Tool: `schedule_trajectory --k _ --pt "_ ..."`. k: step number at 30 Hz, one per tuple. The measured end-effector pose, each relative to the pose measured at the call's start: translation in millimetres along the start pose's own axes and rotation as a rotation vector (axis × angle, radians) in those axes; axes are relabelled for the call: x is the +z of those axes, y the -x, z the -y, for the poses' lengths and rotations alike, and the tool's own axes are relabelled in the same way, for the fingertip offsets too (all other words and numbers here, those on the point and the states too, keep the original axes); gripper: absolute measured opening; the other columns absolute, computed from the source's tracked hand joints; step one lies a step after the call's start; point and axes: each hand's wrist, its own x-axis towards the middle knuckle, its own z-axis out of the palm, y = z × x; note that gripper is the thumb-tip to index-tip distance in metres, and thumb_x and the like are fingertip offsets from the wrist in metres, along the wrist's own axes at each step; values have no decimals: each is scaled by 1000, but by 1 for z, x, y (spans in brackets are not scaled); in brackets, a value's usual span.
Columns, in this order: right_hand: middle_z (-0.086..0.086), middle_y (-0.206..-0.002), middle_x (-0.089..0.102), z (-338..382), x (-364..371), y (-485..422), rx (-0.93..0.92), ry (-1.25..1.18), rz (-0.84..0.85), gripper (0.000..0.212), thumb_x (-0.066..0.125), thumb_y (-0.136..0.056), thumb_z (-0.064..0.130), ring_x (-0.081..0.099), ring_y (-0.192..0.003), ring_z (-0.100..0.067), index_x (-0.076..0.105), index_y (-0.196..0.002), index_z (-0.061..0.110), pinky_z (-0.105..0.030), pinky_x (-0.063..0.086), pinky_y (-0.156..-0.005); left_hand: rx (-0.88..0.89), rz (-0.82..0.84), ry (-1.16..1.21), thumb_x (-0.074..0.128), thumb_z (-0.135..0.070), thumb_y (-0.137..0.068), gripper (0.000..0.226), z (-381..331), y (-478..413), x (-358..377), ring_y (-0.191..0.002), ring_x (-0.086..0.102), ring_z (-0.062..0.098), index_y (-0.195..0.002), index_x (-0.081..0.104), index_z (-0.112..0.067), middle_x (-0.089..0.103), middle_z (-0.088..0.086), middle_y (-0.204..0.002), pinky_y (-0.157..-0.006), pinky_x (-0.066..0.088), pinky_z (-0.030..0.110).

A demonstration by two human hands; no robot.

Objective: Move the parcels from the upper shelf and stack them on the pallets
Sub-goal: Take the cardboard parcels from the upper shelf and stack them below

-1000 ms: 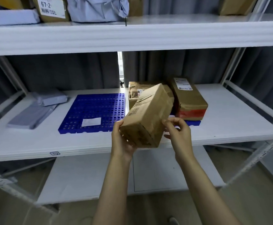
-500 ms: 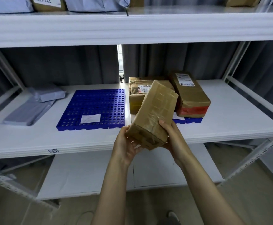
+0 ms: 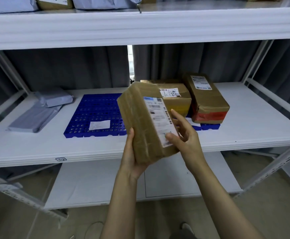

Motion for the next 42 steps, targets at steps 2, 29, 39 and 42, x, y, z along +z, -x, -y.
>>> schedule_trajectory --k 2,29,39,42 --pt "16 -120 61 -1 0 0 -4 17 -11 77 72 -61 58 59 -112 -6 48 -132 40 -25 57 -80 -66 13 150 47 -69 -82 68 3 0 -1 -123 54 40 -132 55 -24 60 17 -131 -97 45 58" --pt "12 -119 64 -15 -4 -49 256 -149 59 57 56 -70 59 60 -112 -12 51 -125 44 -41 50 -99 262 -503 -417 44 -70 -82 55 -12 -39 34 -106 64 23 -120 62 -34 69 0 -114 -90 54 47" --pt "12 -114 65 -8 -40 -91 271 -65 214 38 60 -74 58 59 -111 -10 57 -108 43 -33 51 -95 301 -533 -358 43 -68 -83 57 -26 -70 62 -97 62 15 -122 57 -29 68 -3 -104 -70 47 31" --pt "16 -102 70 -10 -48 -100 262 -48 264 31 53 -75 57 62 -106 -8 64 -100 43 -31 50 -94 326 -576 -339 42 -66 -86 52 -29 -78 64 -95 63 16 -117 59 -27 68 -2 -102 -73 49 33"
